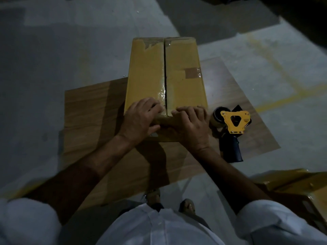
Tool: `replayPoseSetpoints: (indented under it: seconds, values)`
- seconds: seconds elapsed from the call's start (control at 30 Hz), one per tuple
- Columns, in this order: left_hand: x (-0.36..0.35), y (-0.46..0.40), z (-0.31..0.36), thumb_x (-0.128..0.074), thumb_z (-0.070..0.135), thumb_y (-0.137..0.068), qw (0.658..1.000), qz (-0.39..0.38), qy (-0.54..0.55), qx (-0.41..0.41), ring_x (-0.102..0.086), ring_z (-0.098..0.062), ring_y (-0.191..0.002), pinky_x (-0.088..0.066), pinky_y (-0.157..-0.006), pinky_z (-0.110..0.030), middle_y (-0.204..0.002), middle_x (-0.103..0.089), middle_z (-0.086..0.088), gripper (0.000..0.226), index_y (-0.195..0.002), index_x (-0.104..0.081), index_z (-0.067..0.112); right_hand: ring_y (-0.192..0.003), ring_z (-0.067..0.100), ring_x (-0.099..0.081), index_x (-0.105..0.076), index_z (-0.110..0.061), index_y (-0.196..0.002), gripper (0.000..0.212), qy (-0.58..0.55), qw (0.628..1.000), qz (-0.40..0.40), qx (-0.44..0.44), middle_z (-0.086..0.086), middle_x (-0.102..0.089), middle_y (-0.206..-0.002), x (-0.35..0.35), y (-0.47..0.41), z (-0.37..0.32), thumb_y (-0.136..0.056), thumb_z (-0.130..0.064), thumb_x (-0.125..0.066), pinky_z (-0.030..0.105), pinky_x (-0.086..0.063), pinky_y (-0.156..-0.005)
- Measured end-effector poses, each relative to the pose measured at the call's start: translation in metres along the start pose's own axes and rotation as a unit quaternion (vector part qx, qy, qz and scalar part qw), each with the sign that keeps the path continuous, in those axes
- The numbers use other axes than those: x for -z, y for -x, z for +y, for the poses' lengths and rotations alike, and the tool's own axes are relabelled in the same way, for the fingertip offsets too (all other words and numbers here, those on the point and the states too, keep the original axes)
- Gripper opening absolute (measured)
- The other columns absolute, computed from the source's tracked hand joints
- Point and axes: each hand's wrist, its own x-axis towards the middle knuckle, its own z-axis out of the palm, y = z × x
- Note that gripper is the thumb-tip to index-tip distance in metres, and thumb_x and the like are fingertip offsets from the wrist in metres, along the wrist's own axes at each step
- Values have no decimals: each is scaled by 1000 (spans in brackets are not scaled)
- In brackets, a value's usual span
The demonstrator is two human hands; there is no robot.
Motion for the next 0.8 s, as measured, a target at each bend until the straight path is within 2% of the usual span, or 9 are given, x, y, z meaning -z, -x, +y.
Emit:
replayPoseSetpoints:
  seconds: [0.13,0.3,0.43,0.47,0.57,0.67,0.73,0.8]
  values:
    - [3,-4,-6,-79,47,-78,999,25,26,-10,-56,-23,-114,-44,-92,-39,-123,-61,-3,49,-115,-64,20,-104,26,-57,-76,-19,-102,39,19,999,-5,41,1,-71,-107,4,-11,13,-91,-55,-71,46,-33,-110]
    - [3,-6,8,-91,30,-64,999,-20,-40,12,-54,-30,-114,-47,-93,-46,-124,-56,-8,67,-121,-57,18,-107,31,-56,-75,-15,-108,46,34,998,-43,14,6,-70,-113,8,-5,0,-78,-49,-84,43,-33,-103]
    - [6,-9,8,-91,30,-64,1000,-4,-15,16,-50,-24,-110,-44,-90,-41,-119,-51,-2,64,-114,-52,24,-107,25,-53,-72,-22,-105,43,-3,999,-44,-2,1,-65,-110,13,-13,3,-89,-61,-59,47,-30,-110]
    - [6,-10,11,-90,28,-64,999,-3,-22,25,-50,-25,-109,-44,-90,-41,-118,-52,-3,63,-114,-53,22,-107,25,-51,-71,-22,-104,44,3,999,-41,-5,2,-65,-109,12,-14,2,-87,-60,-61,47,-33,-108]
    - [5,-12,25,-91,20,-60,995,-32,-76,53,-52,-29,-109,-47,-92,-44,-121,-53,-8,71,-120,-53,17,-107,29,-48,-69,-16,-105,50,30,997,-52,-44,8,-65,-111,11,-10,-14,-73,-53,-82,46,-43,-94]
    - [9,-10,26,-91,20,-63,993,-65,-83,49,-48,-25,-116,-46,-98,-41,-130,-48,-4,79,-128,-47,20,-117,29,-42,-67,-16,-114,65,22,994,-85,-62,11,-59,-123,18,-3,-21,-61,-41,-95,49,-43,-101]
    - [18,-7,12,-93,32,-64,996,-84,-19,22,-42,-20,-125,-44,-106,-43,-139,-43,2,87,-135,-43,28,-136,32,-34,-63,-27,-123,69,-34,985,-91,-141,13,-44,-144,26,7,-22,-63,-45,-92,51,-30,-114]
    - [31,-5,-7,-93,42,-62,992,-121,-1,-25,-35,-20,-139,-39,-112,-48,-154,-33,3,102,-146,-37,34,-148,35,-21,-56,-43,-126,64,-96,949,-70,-291,11,-24,-159,34,11,-33,-71,-65,-81,52,-23,-118]
